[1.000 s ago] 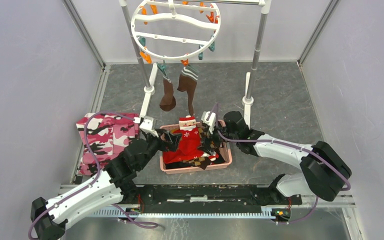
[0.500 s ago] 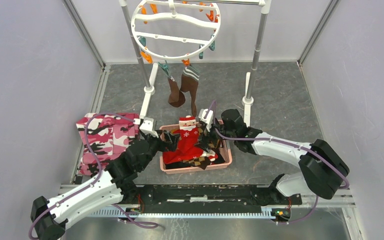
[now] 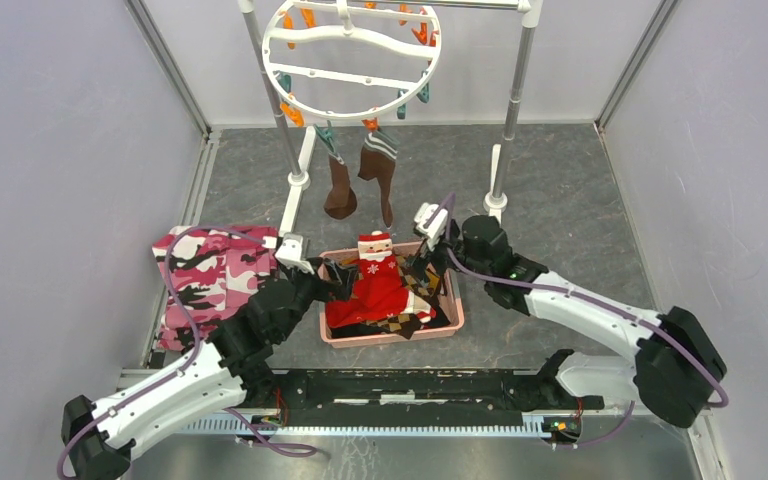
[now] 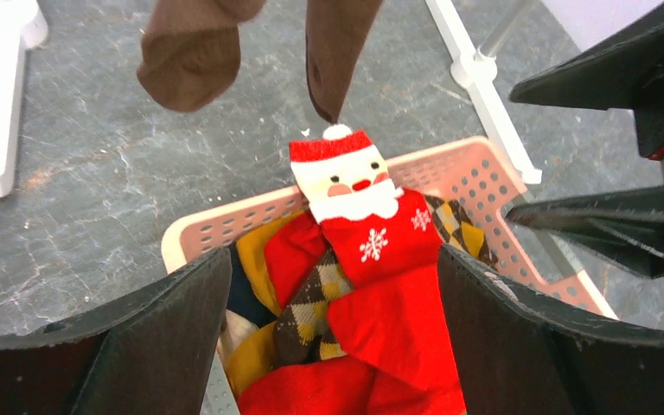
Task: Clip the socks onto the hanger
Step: Adjust the sock in the bin, then reset both arms
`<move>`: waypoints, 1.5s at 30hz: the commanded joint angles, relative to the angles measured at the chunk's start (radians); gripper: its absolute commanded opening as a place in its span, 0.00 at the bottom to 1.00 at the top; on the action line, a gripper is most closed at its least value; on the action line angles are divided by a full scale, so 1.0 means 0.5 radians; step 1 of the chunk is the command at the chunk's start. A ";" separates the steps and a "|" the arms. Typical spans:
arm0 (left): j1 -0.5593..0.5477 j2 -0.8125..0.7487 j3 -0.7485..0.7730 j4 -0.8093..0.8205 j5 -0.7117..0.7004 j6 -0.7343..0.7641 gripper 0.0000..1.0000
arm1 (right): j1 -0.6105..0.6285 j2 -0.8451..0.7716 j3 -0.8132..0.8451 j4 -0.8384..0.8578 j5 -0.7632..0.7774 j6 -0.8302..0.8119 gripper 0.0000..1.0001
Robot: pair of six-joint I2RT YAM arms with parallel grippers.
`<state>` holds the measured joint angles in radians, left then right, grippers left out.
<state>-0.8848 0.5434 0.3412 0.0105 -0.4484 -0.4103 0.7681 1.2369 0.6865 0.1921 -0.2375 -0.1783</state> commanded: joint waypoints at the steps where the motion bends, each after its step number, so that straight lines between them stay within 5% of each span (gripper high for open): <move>1: 0.012 -0.082 0.160 -0.005 -0.165 0.000 0.95 | -0.108 -0.187 0.069 0.017 0.404 0.140 0.98; 8: 0.268 -0.218 0.238 0.009 -0.196 -0.001 0.99 | -0.315 -0.570 -0.090 0.070 1.167 0.567 0.98; 17: 1.464 0.333 0.370 0.411 1.032 -0.385 1.00 | -0.317 -0.685 -0.015 0.001 1.405 0.496 0.98; 20: 1.669 0.401 0.450 0.411 1.209 -0.429 1.00 | -0.316 -0.689 0.019 -0.014 1.441 0.462 0.98; 30: 1.714 0.343 0.794 0.020 1.229 -0.164 1.00 | -0.316 -0.455 0.431 -0.378 1.762 0.680 0.98; 38: 1.714 0.278 0.879 -0.112 1.265 -0.061 1.00 | -0.318 -0.561 0.315 -0.207 1.419 0.456 0.98; 45: 1.714 0.255 0.843 -0.120 1.301 -0.048 1.00 | -0.318 -0.485 0.376 -0.242 1.420 0.462 0.98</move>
<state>-0.0338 0.6868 0.7422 -0.0429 0.1688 -0.4950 0.6083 0.9707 0.8417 0.0589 0.4889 0.0689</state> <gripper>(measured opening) 0.994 0.981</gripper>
